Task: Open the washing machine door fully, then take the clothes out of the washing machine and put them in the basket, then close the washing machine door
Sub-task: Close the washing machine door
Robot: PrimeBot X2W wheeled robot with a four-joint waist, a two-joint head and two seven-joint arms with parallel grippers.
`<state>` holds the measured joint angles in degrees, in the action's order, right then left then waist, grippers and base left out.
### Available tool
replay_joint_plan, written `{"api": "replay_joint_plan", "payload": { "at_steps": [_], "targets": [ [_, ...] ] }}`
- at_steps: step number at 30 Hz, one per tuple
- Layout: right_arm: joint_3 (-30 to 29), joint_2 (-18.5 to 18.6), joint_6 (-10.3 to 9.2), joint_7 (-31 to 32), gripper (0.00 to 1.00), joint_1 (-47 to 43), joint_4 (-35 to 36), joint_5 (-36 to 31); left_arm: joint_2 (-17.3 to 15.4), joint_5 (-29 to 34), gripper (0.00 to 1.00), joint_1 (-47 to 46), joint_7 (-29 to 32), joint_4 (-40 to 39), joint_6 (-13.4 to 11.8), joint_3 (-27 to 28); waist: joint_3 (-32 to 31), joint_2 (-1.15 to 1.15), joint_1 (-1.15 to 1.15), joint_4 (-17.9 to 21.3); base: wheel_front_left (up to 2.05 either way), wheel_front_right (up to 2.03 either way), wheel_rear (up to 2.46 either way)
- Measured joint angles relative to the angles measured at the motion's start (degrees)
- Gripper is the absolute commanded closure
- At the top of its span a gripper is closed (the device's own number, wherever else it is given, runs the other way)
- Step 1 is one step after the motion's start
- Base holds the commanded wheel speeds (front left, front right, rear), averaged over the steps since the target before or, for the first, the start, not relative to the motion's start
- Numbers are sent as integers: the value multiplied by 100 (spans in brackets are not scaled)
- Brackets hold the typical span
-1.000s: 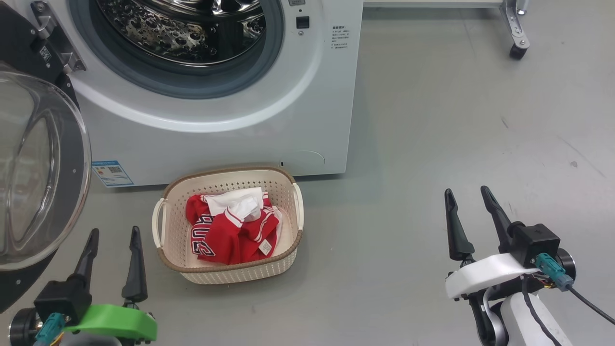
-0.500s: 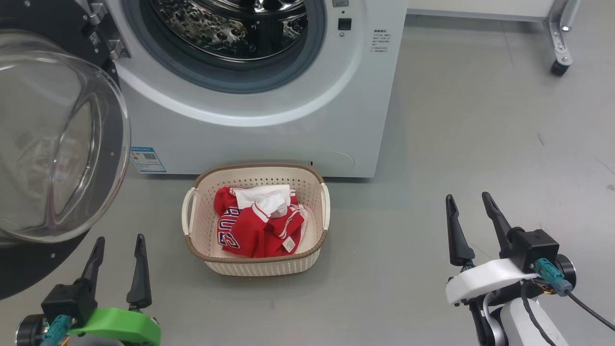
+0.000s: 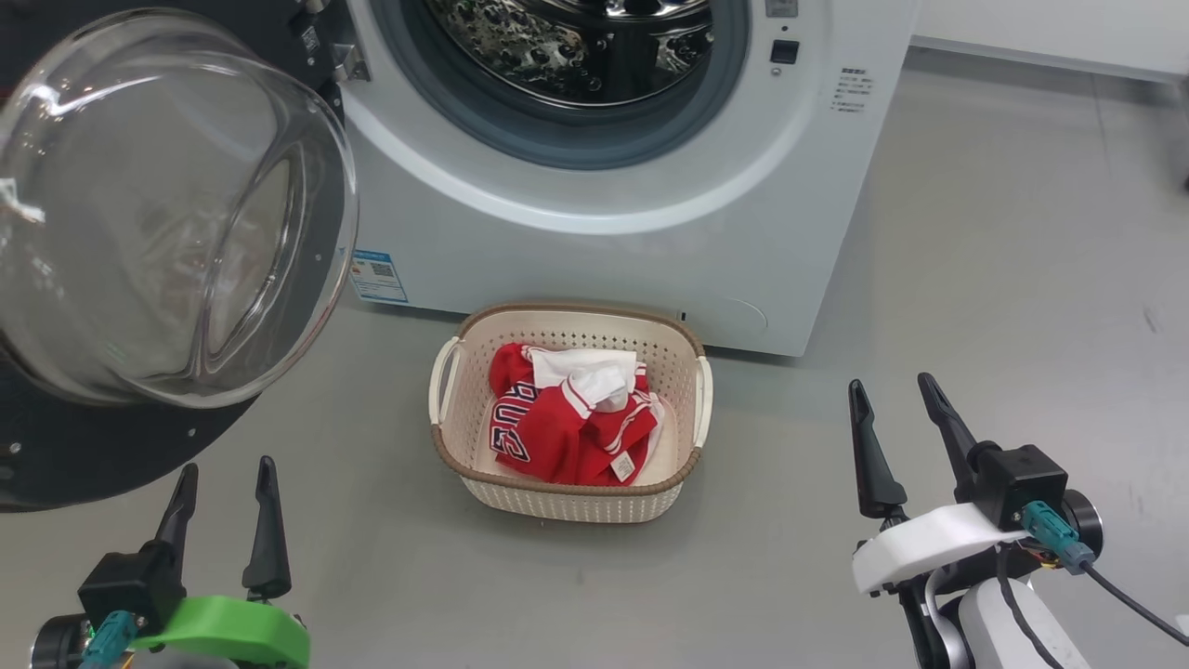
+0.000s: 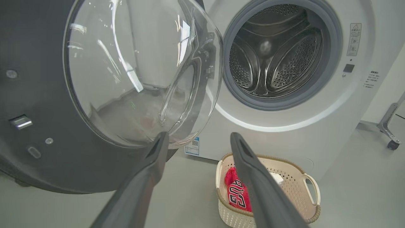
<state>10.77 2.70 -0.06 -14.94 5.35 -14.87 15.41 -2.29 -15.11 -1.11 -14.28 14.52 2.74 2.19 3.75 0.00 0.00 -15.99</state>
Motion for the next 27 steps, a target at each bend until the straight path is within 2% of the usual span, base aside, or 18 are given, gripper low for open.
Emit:
{"api": "replay_joint_plan", "payload": {
  "at_steps": [15, 27],
  "targets": [
    [107, -1, 52, 0, 0, 8, -57, -51, 0, -127, 0, 2, 0, 74, -113, 16, 23, 0, 0, -710, 0, 0, 0],
    [236, -1, 57, 0, 0, 22, -110, -52, 1, -180, 0, 21, 0, 132, -193, 94, -4, 0, 0, -1058, 0, 0, 0]
  ]
}}
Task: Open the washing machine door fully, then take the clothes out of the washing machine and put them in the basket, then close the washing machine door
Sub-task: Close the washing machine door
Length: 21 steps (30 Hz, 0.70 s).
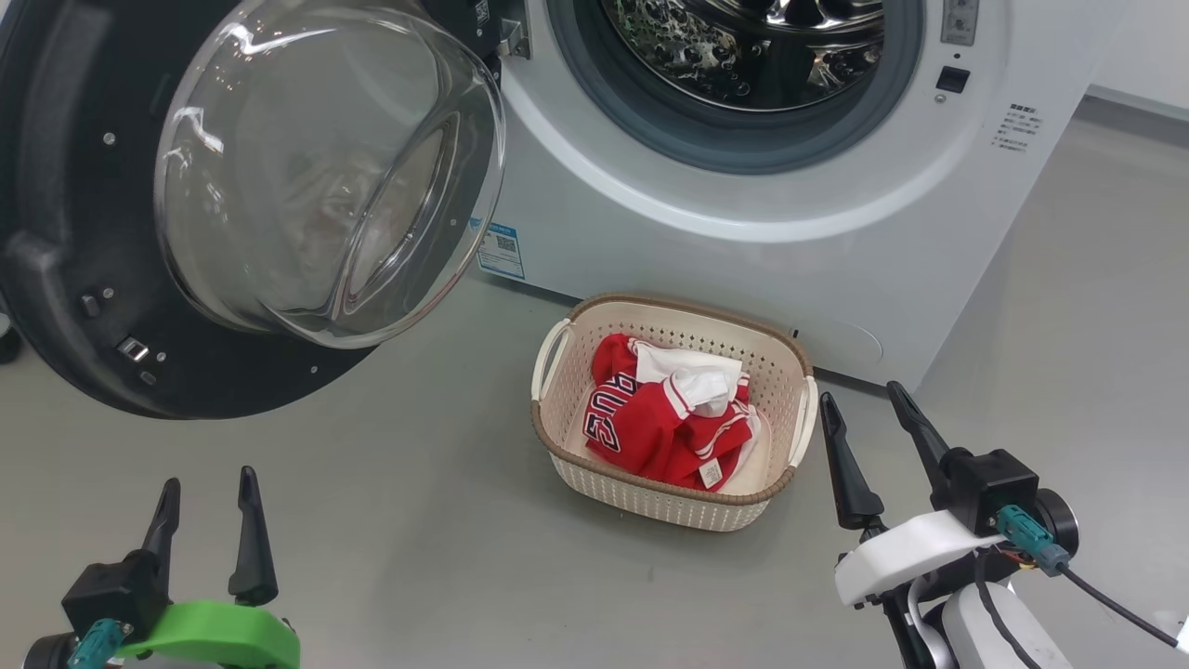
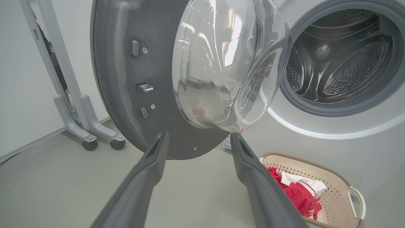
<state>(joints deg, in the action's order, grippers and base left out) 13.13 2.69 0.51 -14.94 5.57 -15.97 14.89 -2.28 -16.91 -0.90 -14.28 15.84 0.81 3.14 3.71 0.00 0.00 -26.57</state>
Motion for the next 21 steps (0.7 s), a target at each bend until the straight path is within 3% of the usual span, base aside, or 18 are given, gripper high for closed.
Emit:
{"api": "replay_joint_plan", "payload": {
  "at_steps": [21],
  "targets": [
    [201, 2, 42, 0, 0, 104, -132, 4, 2, -21, 0, 211, 0, 14, -158, 153, -125, 0, 0, -291, 0, 0, 0]
  ]
}}
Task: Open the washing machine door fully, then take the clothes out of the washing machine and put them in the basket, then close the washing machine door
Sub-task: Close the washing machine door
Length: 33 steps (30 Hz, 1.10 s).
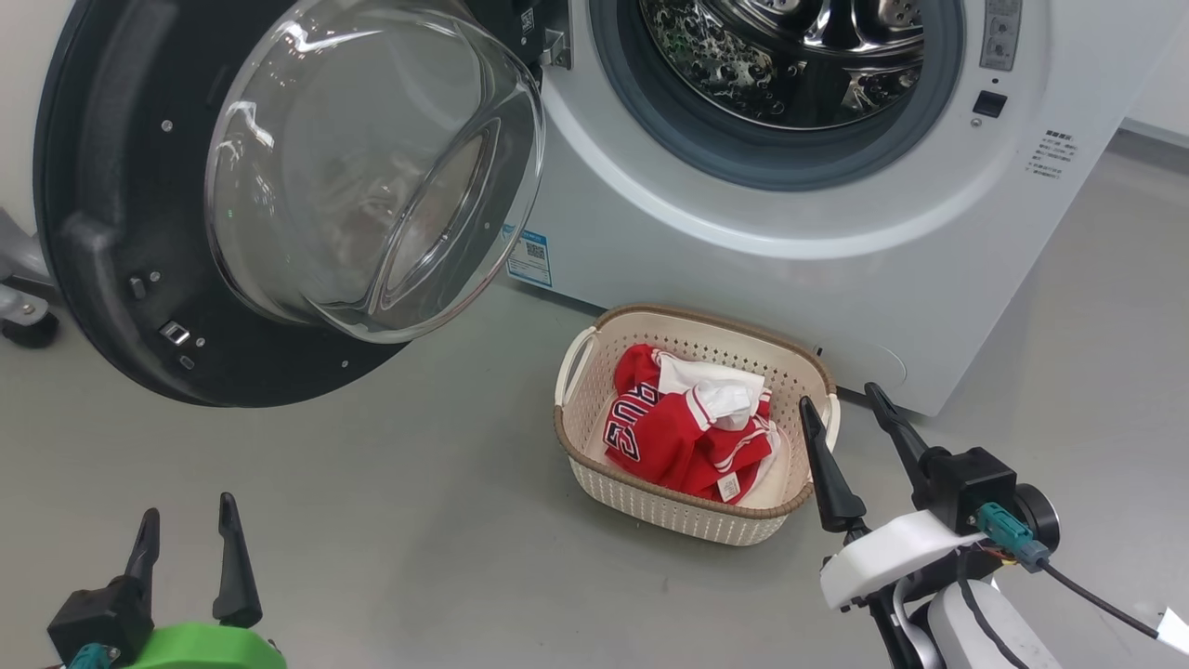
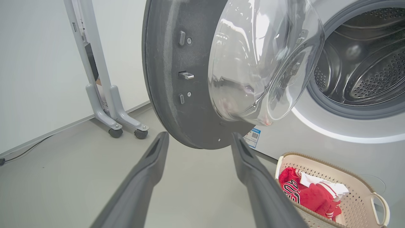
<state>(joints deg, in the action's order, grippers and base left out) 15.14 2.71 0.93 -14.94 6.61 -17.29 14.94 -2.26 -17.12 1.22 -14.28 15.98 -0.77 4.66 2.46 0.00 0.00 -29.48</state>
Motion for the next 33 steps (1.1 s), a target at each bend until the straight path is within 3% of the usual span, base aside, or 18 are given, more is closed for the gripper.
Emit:
{"api": "replay_joint_plan", "payload": {
  "at_steps": [17, 18, 20, 23, 28, 33],
  "targets": [
    [66, 0, -4, 0, 0, 0, -33, 20, 0, -64, 0, 37, 0, 24, 0, 31, -95, 0, 0, 2, 0, 0, 0],
    [69, 0, -5, 0, 0, 0, -33, 29, 0, -129, 15, 42, 0, 30, 0, 40, -97, 0, 0, 3, 0, 0, 0],
    [70, 0, -7, 0, 0, 0, -32, 69, -1, -216, 100, 57, 0, 42, 0, 55, -100, 0, 0, 5, 0, 0, 0],
    [76, 0, -8, 0, 0, -1, -32, 70, -1, -411, 100, 59, 0, 46, 10, 76, -100, 0, 0, 8, 0, 0, 0],
    [80, 0, -51, 0, 0, -1, -23, 166, 0, -1747, 100, 58, 0, 79, 136, 197, -87, 0, 0, 20, 0, 0, 0],
    [81, 1, -52, 0, 0, -2, -21, 190, 1, -2279, 100, 58, -1, 183, 368, 256, -58, 0, 0, 36, 0, 0, 0]
  ]
}}
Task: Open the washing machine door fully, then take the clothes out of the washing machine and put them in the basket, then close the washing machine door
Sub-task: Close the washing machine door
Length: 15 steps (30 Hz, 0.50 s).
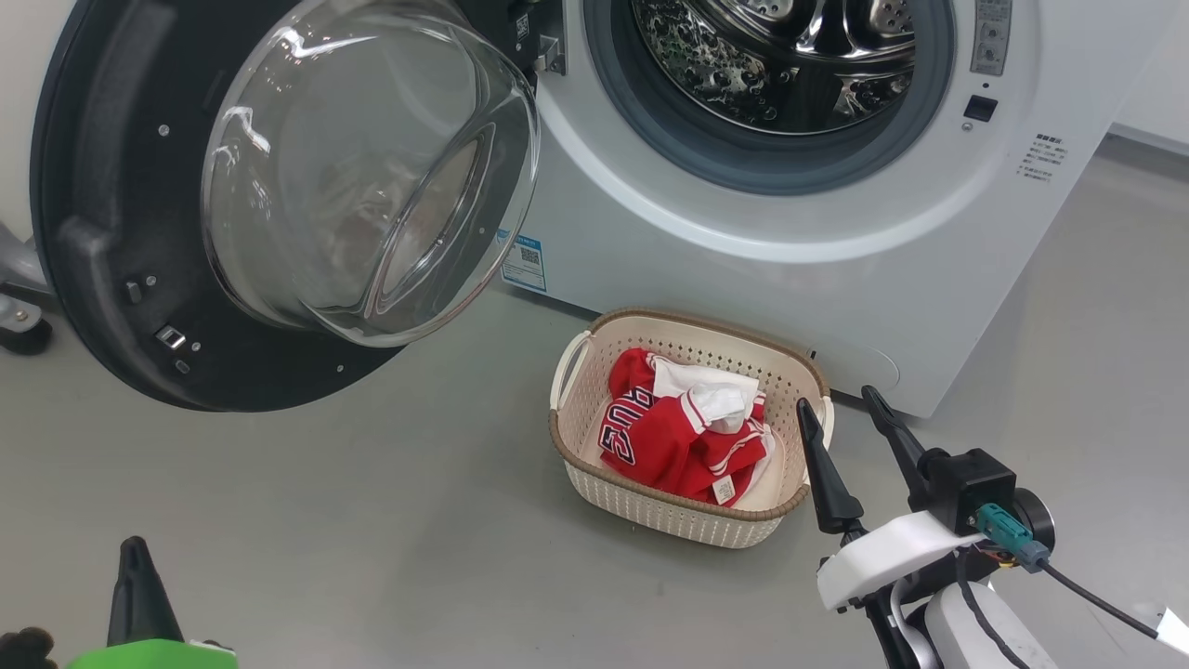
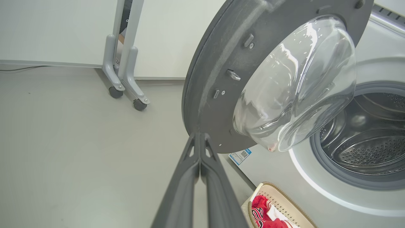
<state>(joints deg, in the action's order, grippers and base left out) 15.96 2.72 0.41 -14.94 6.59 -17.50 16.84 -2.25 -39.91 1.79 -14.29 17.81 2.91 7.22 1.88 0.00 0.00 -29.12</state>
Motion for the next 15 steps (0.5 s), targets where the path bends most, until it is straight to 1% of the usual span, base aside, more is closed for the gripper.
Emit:
{"api": "replay_joint_plan", "payload": {
  "at_steps": [8, 9, 11, 15],
  "targets": [
    [0, 0, -5, 0, 0, 0, 0, -1, 8, -2128, 100, -12, -15, 269, 233, 48, 44, 0, 0, 15, 0, 0, 0],
    [0, 1, -5, 0, 0, 0, 0, -1, 8, -2625, 100, -26, -15, 334, 297, 73, 54, 0, 0, 18, 0, 0, 0],
    [0, 1, -5, 0, 0, 0, 0, -1, 11, -3048, 100, -48, -16, 392, 330, 97, 63, 0, 0, 19, 0, 0, 0],
    [0, 1, -5, 0, 0, 1, 1, -1, 12, -3634, 100, -149, -15, 430, 354, 190, 81, 0, 0, 24, 0, 0, 0]
  ]
}}
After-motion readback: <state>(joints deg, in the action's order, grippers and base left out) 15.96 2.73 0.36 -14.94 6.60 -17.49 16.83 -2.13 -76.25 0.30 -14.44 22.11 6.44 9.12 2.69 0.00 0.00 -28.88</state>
